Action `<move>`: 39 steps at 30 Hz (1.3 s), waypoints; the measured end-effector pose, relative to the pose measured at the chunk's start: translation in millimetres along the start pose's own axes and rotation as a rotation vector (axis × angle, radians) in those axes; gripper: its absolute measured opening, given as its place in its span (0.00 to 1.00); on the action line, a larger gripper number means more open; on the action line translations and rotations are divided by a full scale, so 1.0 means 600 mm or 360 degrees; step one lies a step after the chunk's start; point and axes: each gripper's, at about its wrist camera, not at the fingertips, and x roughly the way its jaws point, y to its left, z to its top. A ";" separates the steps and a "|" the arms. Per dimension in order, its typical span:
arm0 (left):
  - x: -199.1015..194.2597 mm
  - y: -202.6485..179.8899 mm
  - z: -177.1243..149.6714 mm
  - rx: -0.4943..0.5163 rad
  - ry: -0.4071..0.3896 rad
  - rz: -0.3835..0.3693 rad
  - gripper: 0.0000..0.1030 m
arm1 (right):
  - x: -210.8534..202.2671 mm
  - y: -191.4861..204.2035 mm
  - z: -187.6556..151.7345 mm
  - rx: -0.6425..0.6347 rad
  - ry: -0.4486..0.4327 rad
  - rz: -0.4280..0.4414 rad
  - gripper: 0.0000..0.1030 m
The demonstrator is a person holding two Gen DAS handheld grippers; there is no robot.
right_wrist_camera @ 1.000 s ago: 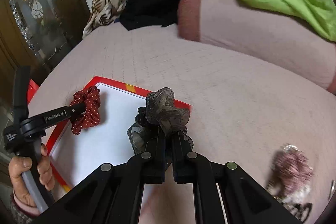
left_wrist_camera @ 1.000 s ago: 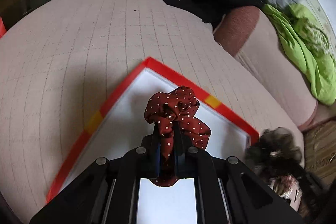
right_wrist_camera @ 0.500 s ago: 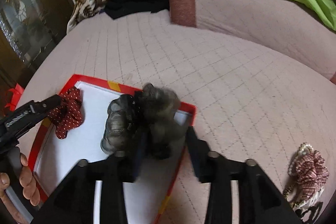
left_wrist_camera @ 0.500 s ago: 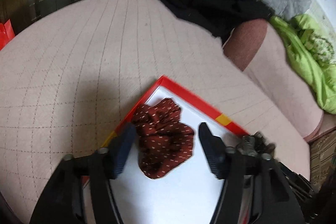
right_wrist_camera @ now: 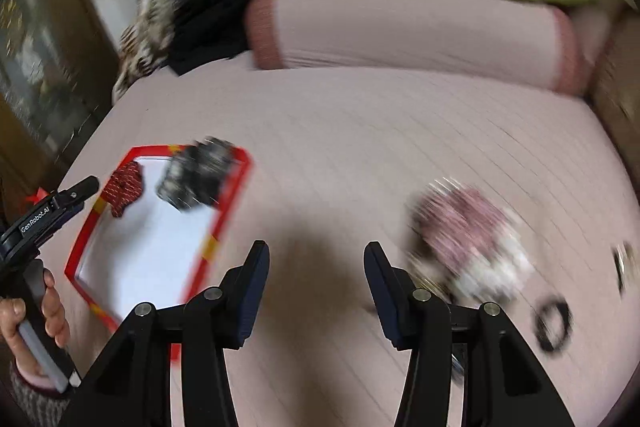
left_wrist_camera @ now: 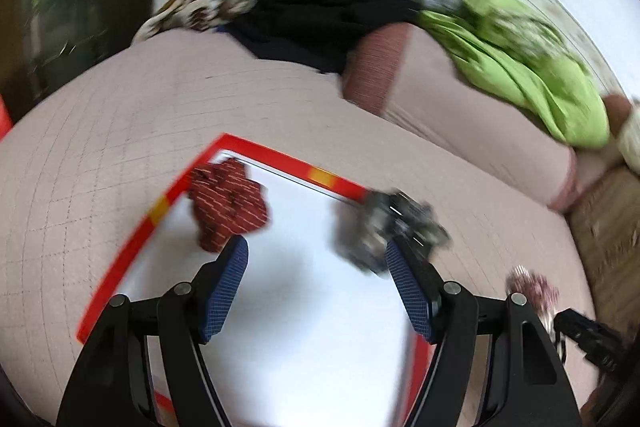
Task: Organize jewelry
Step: 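Place the red scrunchie in the tray with left tool while right tool drops grey scrunchie there, then grasp the black hair claw with the left tool while right tool grasps a black hair tie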
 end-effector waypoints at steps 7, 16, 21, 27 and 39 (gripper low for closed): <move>-0.062 -0.119 -0.098 0.0225 0.0103 -0.0200 0.69 | -0.120 -0.202 -0.114 0.0329 -0.0051 -0.0175 0.52; -0.057 -0.308 -0.199 0.0496 0.0347 -0.0364 0.69 | -0.147 -0.332 -0.188 0.0546 -0.0091 -0.0163 0.53; -0.017 -0.359 -0.216 0.0447 0.0484 -0.0420 0.69 | -0.121 -0.361 -0.191 0.0605 -0.0085 -0.0106 0.56; 0.028 -0.408 -0.224 0.0361 0.0585 -0.0453 0.69 | -0.079 -0.368 -0.167 0.0567 -0.0071 -0.0088 0.56; 0.078 -0.519 -0.294 0.0757 0.0543 -0.0300 0.66 | -0.055 -0.384 -0.164 0.0521 -0.0065 -0.0020 0.59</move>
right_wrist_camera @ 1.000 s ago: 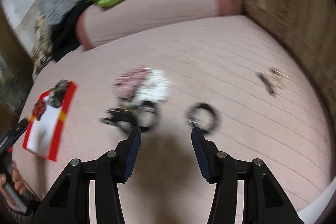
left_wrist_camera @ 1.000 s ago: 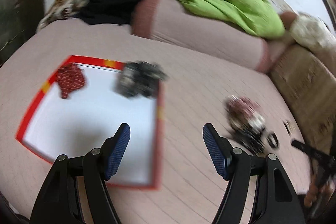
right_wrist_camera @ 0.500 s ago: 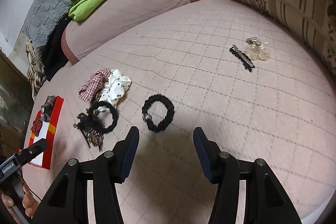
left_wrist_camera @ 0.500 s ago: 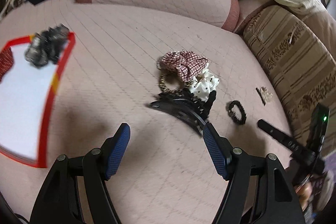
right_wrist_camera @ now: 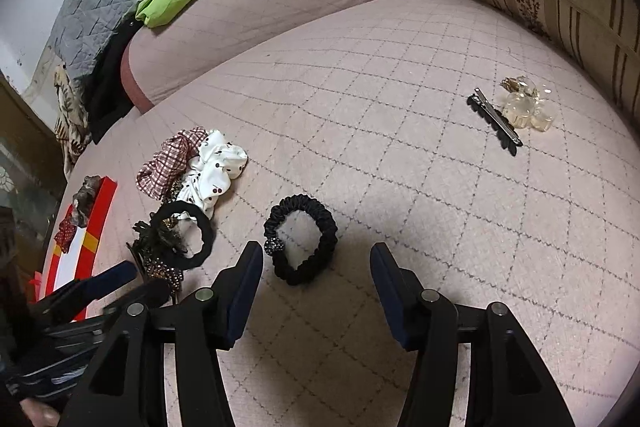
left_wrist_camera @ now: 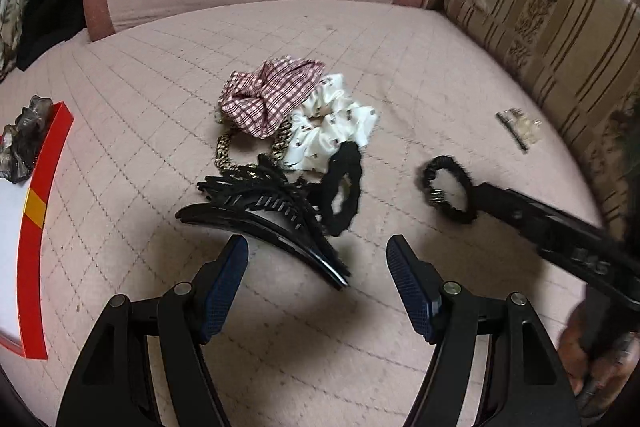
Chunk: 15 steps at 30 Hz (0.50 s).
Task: Organize jewelry
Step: 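Grasp the black hair claw with the left tool while right tool grasps a black hair tie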
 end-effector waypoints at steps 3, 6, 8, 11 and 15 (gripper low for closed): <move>0.004 0.031 -0.005 -0.0073 0.0050 0.0014 0.30 | -0.001 0.001 0.001 -0.0004 0.0000 0.0002 0.59; -0.010 0.079 -0.016 -0.0176 0.0037 0.0072 0.26 | -0.001 -0.009 0.002 0.0031 0.0009 0.0005 0.59; -0.019 0.111 -0.023 -0.0229 0.0030 0.0098 0.26 | 0.001 -0.014 0.003 0.0060 0.0017 0.0007 0.59; -0.029 0.133 -0.030 -0.0242 0.0019 0.0053 0.26 | 0.008 -0.018 0.004 0.0083 0.0040 0.0002 0.59; -0.032 0.120 -0.025 -0.0116 -0.0029 0.0085 0.44 | 0.015 -0.006 0.004 0.0019 0.0033 -0.0058 0.59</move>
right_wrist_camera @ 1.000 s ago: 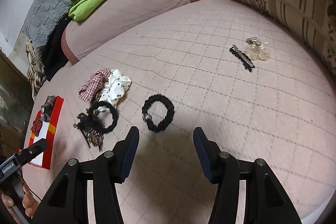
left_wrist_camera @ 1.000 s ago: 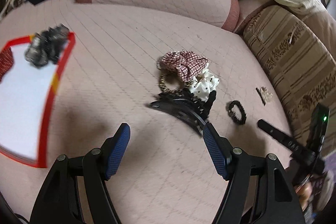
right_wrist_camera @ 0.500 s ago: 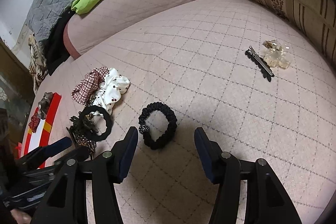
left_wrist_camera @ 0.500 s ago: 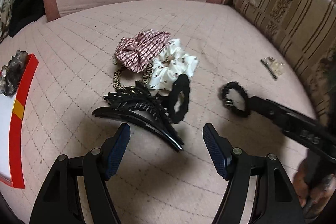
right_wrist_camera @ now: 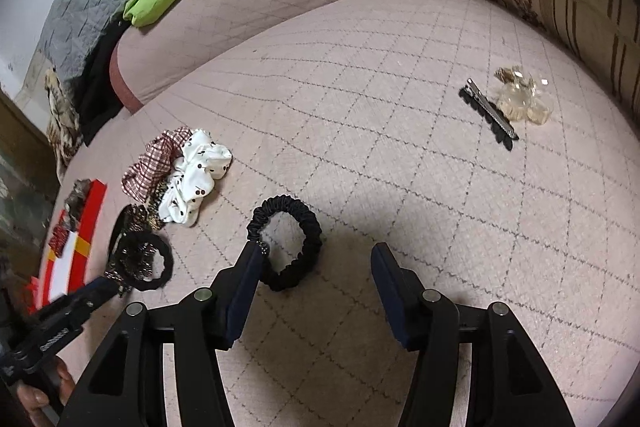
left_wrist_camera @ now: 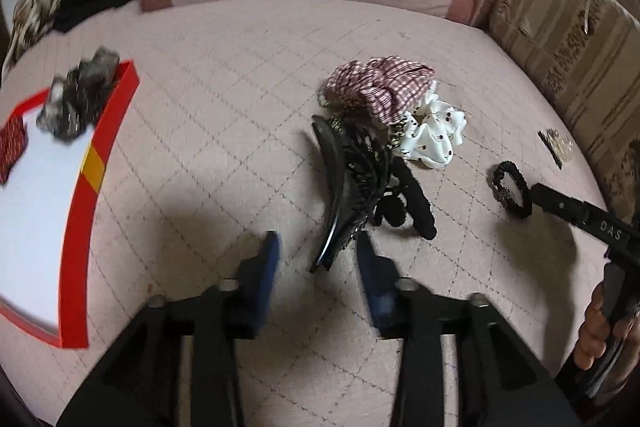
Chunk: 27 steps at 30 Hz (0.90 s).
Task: Organize jewelry
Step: 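Grasp the black hair claw with the left tool while right tool grasps a black hair tie, then place the black hair claw in the tray with left tool while right tool drops hair tie there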
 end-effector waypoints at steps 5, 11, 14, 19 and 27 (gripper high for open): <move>0.026 -0.018 0.016 0.0100 0.0015 0.0021 0.45 | 0.015 0.018 0.005 -0.0095 -0.0015 -0.0080 0.59; 0.044 -0.012 0.016 0.0028 0.0077 -0.0068 0.15 | 0.035 0.045 0.009 -0.0274 -0.0040 -0.0228 0.28; 0.025 -0.010 0.015 -0.0001 0.0022 -0.0023 0.11 | 0.038 0.059 0.006 -0.0351 -0.0054 -0.0254 0.09; -0.062 -0.005 0.009 0.0023 -0.0153 -0.0061 0.07 | 0.017 0.067 -0.002 -0.0365 -0.0116 -0.0244 0.09; -0.148 0.045 -0.027 -0.0023 -0.0246 -0.0062 0.05 | -0.043 0.072 -0.022 -0.0229 -0.0188 -0.0109 0.09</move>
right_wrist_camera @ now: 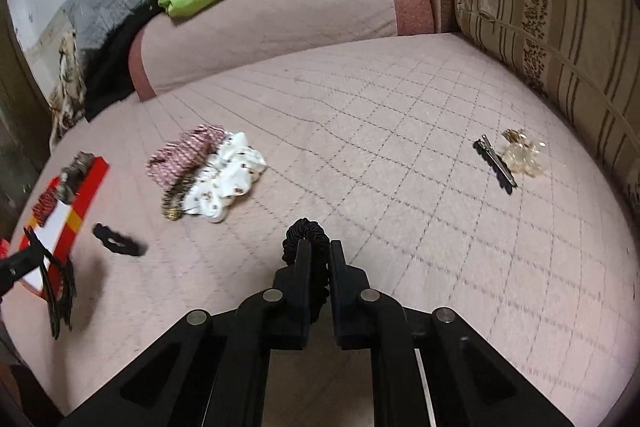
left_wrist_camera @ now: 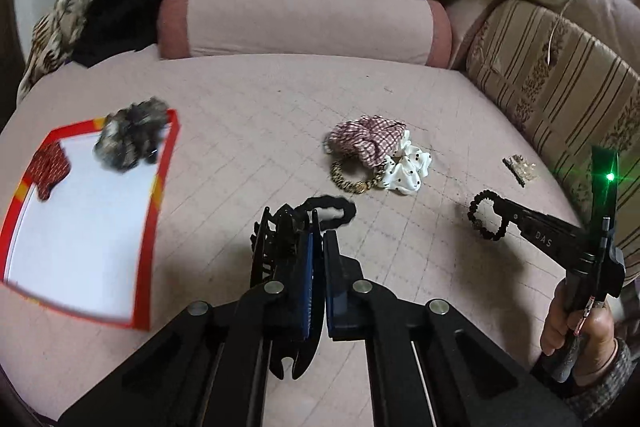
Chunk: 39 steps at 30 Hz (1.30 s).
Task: Organize jewelry
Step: 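Place the black hair claw in the tray with left tool while right tool drops hair tie there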
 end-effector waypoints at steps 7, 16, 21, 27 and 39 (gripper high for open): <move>-0.084 0.035 -0.021 -0.0055 -0.0121 -0.0085 0.04 | -0.049 0.033 -0.027 0.0072 0.0008 0.0147 0.09; -0.154 0.107 -0.040 -0.0181 -0.0233 -0.0057 0.04 | -0.096 0.133 -0.043 -0.0044 0.0036 0.0322 0.09; -0.174 0.163 -0.046 -0.0292 -0.0266 -0.0023 0.04 | -0.109 0.201 -0.045 -0.0176 0.0052 0.0382 0.09; -0.182 0.243 -0.047 -0.0419 -0.0309 0.0039 0.04 | -0.100 0.294 -0.035 -0.0323 0.0109 0.0472 0.09; -0.169 0.412 -0.053 -0.0699 -0.0358 0.0155 0.04 | -0.044 0.500 -0.043 -0.0631 0.0204 0.0585 0.09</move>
